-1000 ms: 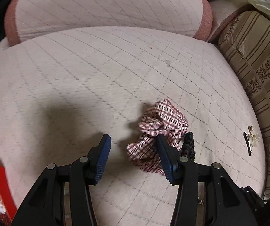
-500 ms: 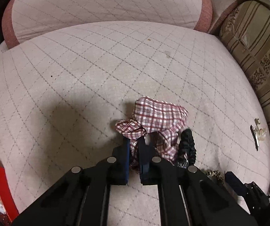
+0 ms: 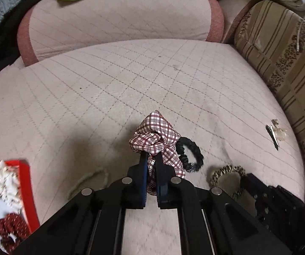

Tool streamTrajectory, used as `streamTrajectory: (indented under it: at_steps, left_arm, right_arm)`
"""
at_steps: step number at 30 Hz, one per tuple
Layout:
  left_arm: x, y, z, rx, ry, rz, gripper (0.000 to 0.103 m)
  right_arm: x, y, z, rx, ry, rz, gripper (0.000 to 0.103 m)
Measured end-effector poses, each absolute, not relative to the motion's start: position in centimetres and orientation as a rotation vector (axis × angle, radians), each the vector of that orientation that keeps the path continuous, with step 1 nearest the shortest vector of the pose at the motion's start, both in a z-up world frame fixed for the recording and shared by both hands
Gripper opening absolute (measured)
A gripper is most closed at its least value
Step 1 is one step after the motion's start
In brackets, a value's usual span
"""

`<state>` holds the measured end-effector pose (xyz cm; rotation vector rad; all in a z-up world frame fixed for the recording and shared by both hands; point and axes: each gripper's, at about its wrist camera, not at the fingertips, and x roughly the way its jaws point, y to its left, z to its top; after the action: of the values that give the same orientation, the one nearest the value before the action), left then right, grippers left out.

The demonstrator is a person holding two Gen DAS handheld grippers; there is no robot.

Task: Organize jewelry
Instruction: 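Grasp red-white plaid scrunchie with left tool while right tool grasps leopard-print beaded bracelet, then carry plaid scrunchie with left tool while right tool carries leopard-print bracelet to the tray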

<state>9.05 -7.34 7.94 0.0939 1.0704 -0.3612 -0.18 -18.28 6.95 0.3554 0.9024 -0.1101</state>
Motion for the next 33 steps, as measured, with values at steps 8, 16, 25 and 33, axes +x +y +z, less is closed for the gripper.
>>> streamTrajectory:
  at_steps: [8,16,25,33]
  left_arm:
    - [3.8,-5.4,10.4,0.12,1.018,-0.373,0.006]
    - [-1.1,-2.9,12.2,0.07,0.992,-0.362,0.006]
    - [-6.9,-0.5,14.5,0.058,0.915,-0.327,0.006]
    - [-9.9,2.3,15.9,0.031,0.879,-0.293,0.006]
  right_arm:
    - [-3.0,-17.1,9.2,0.353,0.882,-0.109,0.007]
    - [-6.0,-15.0,11.1,0.331,0.873,-0.089,0.007]
    - [-8.8,-11.7,14.0,0.248,0.853,-0.069,0.007]
    - [-10.6,-8.4,16.0,0.168,0.845,-0.051,0.007]
